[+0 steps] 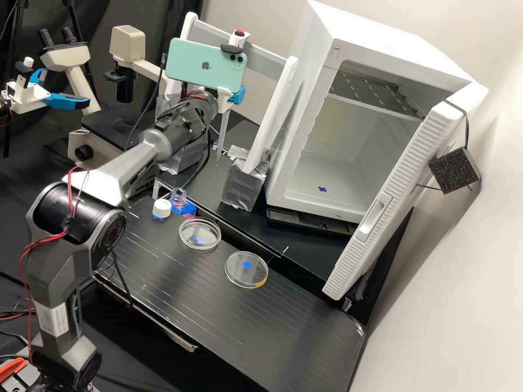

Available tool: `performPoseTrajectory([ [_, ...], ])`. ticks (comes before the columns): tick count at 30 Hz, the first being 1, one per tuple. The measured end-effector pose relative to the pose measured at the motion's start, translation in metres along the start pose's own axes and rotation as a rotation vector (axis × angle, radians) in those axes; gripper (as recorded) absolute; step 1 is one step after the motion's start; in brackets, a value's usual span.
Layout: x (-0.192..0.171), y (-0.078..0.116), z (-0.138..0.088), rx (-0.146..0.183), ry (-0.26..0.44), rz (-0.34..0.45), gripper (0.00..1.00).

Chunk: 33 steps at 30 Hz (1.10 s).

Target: Use the pipette

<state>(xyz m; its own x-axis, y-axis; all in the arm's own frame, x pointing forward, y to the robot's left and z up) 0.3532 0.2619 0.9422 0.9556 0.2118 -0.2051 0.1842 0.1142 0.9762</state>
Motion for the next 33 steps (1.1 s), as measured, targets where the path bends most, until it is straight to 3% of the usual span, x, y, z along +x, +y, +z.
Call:
performPoseTrajectory([
  [7, -0.007, 0.005, -0.001, 0.011, 0.007, 0.016, 0.00],
  [21, -0.026, 0.013, -0.013, 0.002, 0.040, 0.024, 0.00],
  [33, -0.020, 0.001, -0.024, -0.017, 0.024, -0.068, 0.00],
])
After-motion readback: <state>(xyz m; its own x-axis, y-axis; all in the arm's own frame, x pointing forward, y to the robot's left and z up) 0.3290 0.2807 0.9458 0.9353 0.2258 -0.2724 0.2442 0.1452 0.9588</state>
